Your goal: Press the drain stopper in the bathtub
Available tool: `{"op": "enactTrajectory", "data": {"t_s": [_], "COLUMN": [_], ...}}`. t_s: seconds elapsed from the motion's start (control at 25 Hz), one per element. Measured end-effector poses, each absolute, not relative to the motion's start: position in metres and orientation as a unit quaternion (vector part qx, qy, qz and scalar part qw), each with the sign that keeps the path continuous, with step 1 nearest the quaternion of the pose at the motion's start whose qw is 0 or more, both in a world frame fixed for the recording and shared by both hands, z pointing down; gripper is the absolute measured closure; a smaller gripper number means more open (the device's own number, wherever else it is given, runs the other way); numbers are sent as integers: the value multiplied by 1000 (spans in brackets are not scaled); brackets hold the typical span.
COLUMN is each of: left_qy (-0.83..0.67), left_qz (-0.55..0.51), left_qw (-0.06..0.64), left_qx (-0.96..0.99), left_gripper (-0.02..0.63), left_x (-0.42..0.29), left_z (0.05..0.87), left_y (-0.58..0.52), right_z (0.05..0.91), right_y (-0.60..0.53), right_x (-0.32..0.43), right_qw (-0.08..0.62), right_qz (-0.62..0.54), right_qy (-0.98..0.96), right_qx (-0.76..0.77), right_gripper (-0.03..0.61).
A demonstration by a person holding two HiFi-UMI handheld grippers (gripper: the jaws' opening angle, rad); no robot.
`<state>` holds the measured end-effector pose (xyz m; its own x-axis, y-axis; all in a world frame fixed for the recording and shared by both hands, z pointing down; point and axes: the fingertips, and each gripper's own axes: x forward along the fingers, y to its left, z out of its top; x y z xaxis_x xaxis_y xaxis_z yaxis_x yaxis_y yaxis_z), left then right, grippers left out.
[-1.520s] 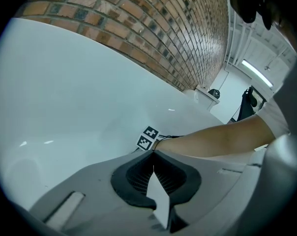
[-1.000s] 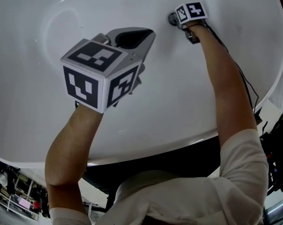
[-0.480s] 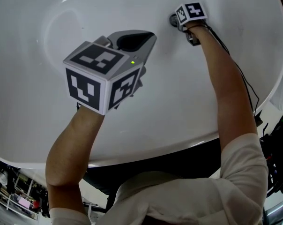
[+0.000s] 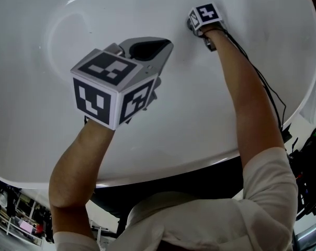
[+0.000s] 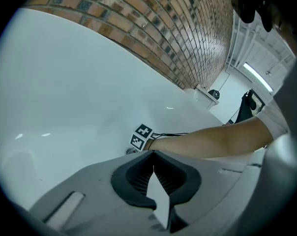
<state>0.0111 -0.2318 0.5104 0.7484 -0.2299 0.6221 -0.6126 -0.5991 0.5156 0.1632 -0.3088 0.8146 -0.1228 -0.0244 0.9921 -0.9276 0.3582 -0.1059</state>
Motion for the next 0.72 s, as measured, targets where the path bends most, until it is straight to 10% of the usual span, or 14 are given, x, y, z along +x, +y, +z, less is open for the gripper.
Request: {"op": "enactTrajectory", "data": {"t_s": [0.72], "left_qy": [-247], "left_qz": [248], "left_qw": [375], "left_qx": [858], "left_gripper": [607], "left_x": [17], "left_z": [508], "left_y": [-233], "right_z": [817], "right_y": [-302], "right_x": [169], "right_qw": [562], "right_qz": [382], "right_qy": [-624], "right_qx": [386], "right_gripper": [561]}}
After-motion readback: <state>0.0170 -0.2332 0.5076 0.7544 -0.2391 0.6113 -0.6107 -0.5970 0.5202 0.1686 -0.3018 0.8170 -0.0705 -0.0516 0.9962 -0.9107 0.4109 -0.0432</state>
